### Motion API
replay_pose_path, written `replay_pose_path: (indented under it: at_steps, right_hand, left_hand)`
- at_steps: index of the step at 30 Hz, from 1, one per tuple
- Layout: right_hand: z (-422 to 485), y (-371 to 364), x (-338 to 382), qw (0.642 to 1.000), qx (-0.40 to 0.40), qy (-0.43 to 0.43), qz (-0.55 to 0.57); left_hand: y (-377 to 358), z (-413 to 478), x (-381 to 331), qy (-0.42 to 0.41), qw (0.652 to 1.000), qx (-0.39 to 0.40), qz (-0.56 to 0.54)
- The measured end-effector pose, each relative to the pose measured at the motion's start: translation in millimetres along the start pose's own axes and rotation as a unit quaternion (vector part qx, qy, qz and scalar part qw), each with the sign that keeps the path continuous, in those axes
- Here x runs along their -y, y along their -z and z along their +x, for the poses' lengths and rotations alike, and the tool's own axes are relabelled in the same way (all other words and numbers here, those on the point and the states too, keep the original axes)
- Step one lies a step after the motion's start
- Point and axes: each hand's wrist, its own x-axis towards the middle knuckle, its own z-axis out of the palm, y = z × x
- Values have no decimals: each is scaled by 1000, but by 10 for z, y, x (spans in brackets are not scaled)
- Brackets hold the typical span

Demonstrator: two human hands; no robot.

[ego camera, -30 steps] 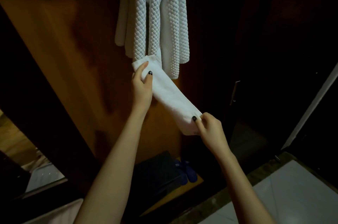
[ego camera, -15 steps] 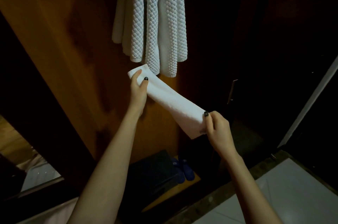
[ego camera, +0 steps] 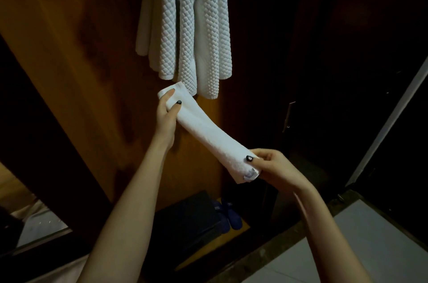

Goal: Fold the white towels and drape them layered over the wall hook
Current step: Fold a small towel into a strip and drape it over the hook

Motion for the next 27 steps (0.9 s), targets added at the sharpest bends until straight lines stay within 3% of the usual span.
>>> replay_pose_path:
  at_steps: [3,8,13,20,22,27]
  right_hand:
    - [-3,-32,9,999,42,-20,-18]
    - [61,-136,-35,995,-54,24,81]
    - [137,-269,-54,990,-95,-28,99]
    - [260,-494,-163,979,-65,-116,155]
    - [222,-484,-212,971,-12,-124,204]
    - [163,-407,-258,987,65,-79,122]
  left_hand:
    - [-42,48,-92,-18,1000,6,-2]
    - [-85,110,-235,-18,998,3,-53]
    - [-131,98,-380,-28,995,19,-94]
    - [-244,13,-629,-47,991,72,-103]
    - [-236,7,-696,-49,990,87,-103]
    - [-142,29,-872,-65,989,96,-86]
